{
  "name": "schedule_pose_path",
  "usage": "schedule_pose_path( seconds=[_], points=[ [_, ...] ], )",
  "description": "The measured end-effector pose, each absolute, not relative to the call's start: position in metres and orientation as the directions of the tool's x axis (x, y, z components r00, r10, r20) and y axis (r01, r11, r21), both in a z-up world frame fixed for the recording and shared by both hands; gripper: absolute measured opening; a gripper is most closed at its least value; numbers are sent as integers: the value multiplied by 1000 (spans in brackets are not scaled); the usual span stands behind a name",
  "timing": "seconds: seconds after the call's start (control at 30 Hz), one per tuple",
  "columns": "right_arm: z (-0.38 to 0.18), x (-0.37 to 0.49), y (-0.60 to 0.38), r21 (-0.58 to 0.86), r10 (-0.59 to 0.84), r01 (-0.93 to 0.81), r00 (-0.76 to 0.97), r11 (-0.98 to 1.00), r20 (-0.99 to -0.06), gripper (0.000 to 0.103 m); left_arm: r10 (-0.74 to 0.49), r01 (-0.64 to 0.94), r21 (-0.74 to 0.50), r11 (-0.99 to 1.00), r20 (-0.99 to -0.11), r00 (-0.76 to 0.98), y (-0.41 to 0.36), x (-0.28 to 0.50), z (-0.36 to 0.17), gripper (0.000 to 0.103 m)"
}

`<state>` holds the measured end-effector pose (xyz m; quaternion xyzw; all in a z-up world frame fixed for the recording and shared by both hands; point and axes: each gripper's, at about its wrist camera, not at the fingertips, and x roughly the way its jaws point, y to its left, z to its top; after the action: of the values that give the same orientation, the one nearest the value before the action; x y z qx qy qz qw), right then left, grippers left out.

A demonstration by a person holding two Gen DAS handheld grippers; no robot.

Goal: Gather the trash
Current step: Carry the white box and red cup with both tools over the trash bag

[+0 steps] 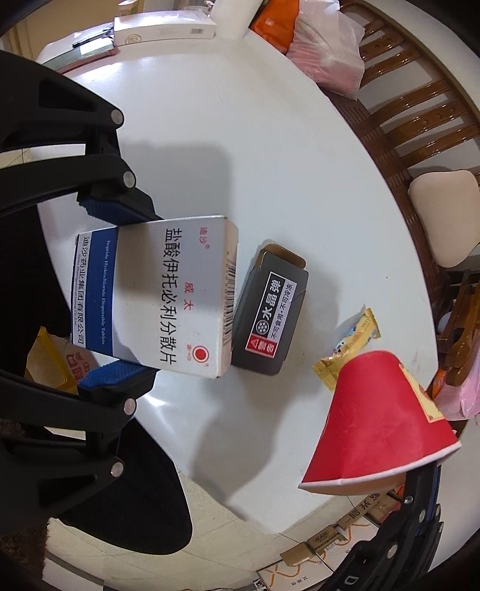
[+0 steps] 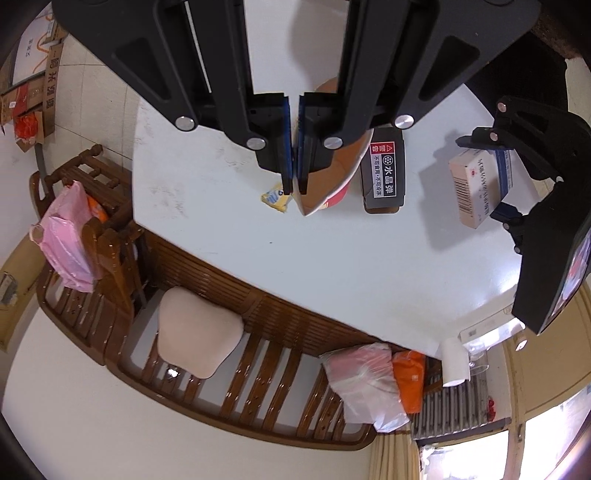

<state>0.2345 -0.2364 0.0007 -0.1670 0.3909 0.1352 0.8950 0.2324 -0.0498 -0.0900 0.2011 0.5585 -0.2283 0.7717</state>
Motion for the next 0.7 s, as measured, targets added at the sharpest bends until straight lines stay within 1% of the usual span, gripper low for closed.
schedule_pose_path(
  seconds=[0.2, 0.37, 0.47, 0.7],
  points=[
    [14, 204, -230, -218, 93, -366, 669, 905, -737, 4, -144, 572, 55, 818, -944, 297, -47, 204, -74, 60],
    [19, 170, -221, -228, 92, -375, 669, 899, -737, 4, -152, 577, 49, 815, -943, 295, -50, 179, -73, 60],
    [15, 148, -215, -236, 90, -387, 662, 891, -744, 4, -159, 594, 54, 802, -941, 300, -53, 158, -75, 60],
    [-5, 105, -207, -201, 107, -404, 622, 893, -775, 4, -205, 614, 9, 789, -939, 276, -54, 126, -85, 60]
  ],
)
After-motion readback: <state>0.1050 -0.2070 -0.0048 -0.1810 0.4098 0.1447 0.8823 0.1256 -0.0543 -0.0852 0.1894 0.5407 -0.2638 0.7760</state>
